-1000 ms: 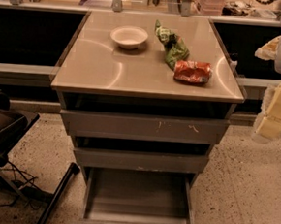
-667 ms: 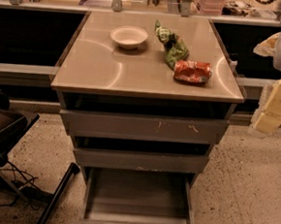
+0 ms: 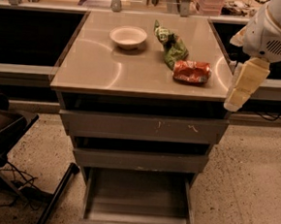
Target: Place coke can into bottom drawer
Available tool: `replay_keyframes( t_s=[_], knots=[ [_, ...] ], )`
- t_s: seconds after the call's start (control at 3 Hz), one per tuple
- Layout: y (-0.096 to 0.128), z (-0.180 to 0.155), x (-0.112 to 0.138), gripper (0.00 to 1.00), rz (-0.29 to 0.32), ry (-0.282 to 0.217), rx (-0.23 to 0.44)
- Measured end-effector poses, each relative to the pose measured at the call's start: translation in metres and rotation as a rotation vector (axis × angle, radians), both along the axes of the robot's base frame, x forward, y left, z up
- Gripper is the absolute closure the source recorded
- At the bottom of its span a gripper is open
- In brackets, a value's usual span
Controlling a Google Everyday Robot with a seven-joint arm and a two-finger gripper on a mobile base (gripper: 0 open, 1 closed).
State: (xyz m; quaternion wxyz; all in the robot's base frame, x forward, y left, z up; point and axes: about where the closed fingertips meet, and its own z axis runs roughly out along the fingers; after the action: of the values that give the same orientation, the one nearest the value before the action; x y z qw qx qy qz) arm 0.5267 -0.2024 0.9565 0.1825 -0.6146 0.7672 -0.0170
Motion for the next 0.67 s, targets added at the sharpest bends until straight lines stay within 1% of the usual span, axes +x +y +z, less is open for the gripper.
replay_keyframes(
  t_s=[0.33,0.67],
  knots=[
    [0.0,0.0,0.0,0.0,0.0,0.0,0.0],
    [0.005,-0.005,0.016,0.0,0.02,-0.018,0.025]
  ],
)
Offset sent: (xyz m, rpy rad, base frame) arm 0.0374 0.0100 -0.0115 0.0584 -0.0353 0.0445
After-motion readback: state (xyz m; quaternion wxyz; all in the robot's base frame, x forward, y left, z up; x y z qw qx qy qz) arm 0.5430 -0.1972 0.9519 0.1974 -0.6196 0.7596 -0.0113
